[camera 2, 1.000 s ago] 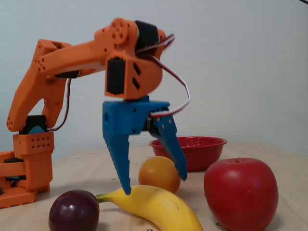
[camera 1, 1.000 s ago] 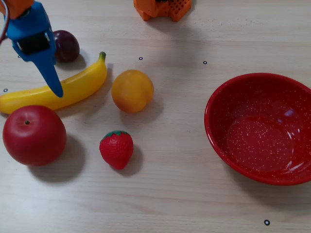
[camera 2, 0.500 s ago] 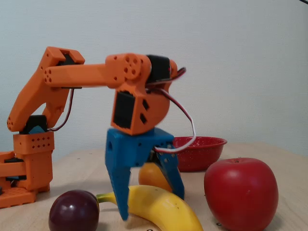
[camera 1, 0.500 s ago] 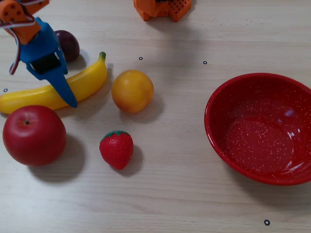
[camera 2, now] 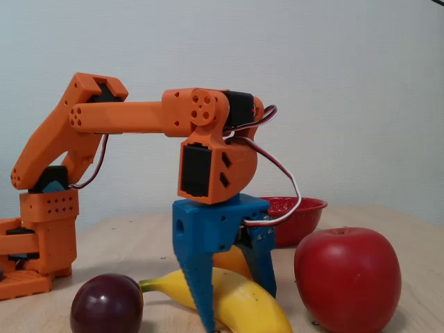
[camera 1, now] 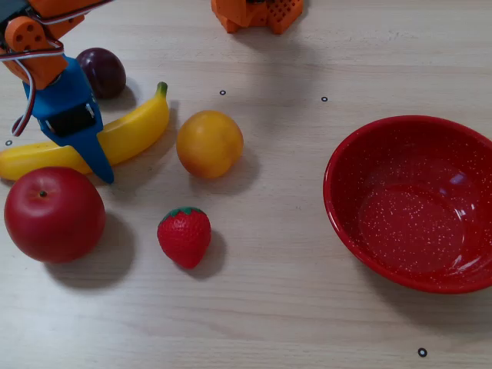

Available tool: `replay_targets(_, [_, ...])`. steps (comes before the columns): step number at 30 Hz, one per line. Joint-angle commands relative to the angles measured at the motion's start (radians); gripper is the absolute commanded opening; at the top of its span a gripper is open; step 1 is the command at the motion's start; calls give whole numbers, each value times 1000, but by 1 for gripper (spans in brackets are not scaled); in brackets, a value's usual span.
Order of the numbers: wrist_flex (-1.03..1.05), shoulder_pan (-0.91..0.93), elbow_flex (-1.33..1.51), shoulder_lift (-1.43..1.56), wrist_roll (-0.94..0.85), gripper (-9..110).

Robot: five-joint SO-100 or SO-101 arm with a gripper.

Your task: Put the banana in the red bowl.

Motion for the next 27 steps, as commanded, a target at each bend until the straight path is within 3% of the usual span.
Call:
replay_targets(1, [2,26,-58,43,18,18])
replay_targets(3, [6,29,-58,51,2,0])
replay_targets(18, [247,23,-60,390,-95,0])
replay_targets(27, [249,130,-55,666,-232,0])
